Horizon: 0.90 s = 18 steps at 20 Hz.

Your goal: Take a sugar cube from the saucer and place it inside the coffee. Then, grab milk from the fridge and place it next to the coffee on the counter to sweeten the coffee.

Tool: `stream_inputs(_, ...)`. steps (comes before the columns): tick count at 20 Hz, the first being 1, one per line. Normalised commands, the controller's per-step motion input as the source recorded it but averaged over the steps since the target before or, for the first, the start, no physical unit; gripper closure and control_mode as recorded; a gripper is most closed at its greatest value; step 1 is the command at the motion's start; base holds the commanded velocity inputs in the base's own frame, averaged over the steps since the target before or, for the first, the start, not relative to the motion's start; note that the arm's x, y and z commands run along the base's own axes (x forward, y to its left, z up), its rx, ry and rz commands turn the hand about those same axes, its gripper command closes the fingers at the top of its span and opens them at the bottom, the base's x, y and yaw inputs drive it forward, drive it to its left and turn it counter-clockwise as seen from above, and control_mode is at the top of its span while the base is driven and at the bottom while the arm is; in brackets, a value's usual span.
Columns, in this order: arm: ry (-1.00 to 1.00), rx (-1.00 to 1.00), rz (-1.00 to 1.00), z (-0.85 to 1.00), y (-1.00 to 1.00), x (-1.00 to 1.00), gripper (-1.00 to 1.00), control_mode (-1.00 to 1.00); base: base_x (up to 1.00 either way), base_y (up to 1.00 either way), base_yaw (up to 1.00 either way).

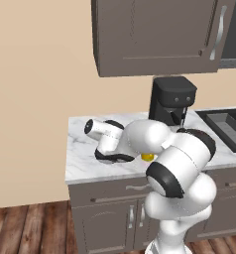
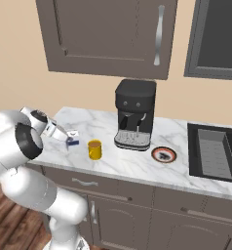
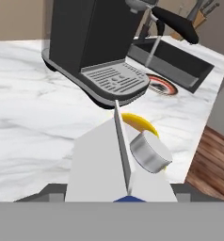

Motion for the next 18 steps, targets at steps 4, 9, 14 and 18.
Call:
stream_inputs(4, -0.05, -0.01, -0.03, -0.08, -0.07, 0.13, -1.00, -1.00, 0.00, 0.00, 0.00)
stream_inputs(9, 0.00, 0.00, 0.00, -0.01, -0.02, 0.03, -1.00, -1.00, 0.00, 0.00, 0.00)
stream_inputs(14, 0.00, 0.00, 0.00, 0.00, 0.00, -0.03, -1.00, -1.00, 0.00, 0.00, 0.00)
stream_inputs(18, -0.05, 0.00, -0.01, 0.10, 0.00, -0.22, -1.00, -1.00, 0.00, 0.00, 0.00)
